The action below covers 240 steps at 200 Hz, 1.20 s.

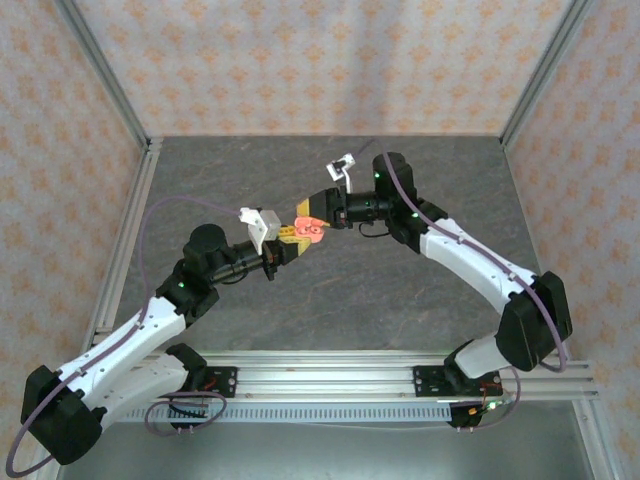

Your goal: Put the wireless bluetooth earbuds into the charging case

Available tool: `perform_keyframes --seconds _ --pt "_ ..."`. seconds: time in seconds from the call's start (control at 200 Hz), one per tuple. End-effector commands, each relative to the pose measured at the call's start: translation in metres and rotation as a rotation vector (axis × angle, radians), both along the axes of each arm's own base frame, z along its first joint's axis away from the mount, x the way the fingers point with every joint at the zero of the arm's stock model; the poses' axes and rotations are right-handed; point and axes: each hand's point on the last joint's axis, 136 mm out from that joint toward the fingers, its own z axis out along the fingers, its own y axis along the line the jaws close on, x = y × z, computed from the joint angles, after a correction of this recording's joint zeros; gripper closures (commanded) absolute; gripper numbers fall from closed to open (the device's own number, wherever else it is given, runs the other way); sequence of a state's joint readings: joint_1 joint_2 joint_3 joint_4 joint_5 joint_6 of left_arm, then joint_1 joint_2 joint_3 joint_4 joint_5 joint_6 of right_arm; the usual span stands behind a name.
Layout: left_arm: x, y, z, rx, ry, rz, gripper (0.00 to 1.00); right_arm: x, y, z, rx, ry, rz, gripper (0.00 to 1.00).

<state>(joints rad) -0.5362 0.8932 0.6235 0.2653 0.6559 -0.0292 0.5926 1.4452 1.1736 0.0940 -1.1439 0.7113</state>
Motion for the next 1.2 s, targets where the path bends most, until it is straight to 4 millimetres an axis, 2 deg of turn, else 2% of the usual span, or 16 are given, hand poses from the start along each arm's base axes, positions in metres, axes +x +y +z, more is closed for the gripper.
perform_keyframes --seconds 0.0,0.225,0.35,0.45,0.53,0.605,0.705,0.796,0.941,1.061,1.196 --pt "0.006 0.000 0.015 -0.021 -0.031 0.021 1.00 -0.030 -0.006 0.047 0.122 -0.107 0.103 0.62" --pt "0.011 0.002 0.010 -0.020 -0.018 0.041 1.00 -0.043 -0.013 0.063 0.151 -0.155 0.126 0.62" --pt "0.013 0.002 0.009 -0.021 -0.016 0.051 1.00 -0.043 -0.019 0.057 0.112 -0.176 0.099 0.62" --pt "0.017 0.004 0.003 -0.007 0.002 0.073 1.00 -0.032 -0.029 0.050 0.052 -0.208 0.017 0.60" --pt "0.022 0.007 -0.008 0.027 0.044 0.107 1.00 -0.012 -0.044 0.038 -0.041 -0.239 -0.126 0.58" --pt "0.026 0.010 -0.018 0.052 0.087 0.131 1.00 0.011 -0.066 0.017 -0.183 -0.261 -0.292 0.56" --pt "0.032 0.014 -0.040 0.085 0.160 0.166 1.00 0.036 -0.100 -0.016 -0.385 -0.267 -0.488 0.49" --pt "0.039 0.023 -0.072 0.151 0.264 0.237 1.00 0.049 -0.124 -0.042 -0.524 -0.256 -0.605 0.43" --pt "0.043 0.030 -0.126 0.242 0.426 0.293 1.00 0.060 -0.150 -0.080 -0.684 -0.229 -0.711 0.35" --pt "0.041 0.032 -0.163 0.274 0.550 0.319 1.00 0.067 -0.172 -0.107 -0.810 -0.208 -0.795 0.22" --pt "0.038 0.033 -0.193 0.324 0.653 0.325 1.00 0.074 -0.199 -0.128 -0.935 -0.217 -0.902 0.11"
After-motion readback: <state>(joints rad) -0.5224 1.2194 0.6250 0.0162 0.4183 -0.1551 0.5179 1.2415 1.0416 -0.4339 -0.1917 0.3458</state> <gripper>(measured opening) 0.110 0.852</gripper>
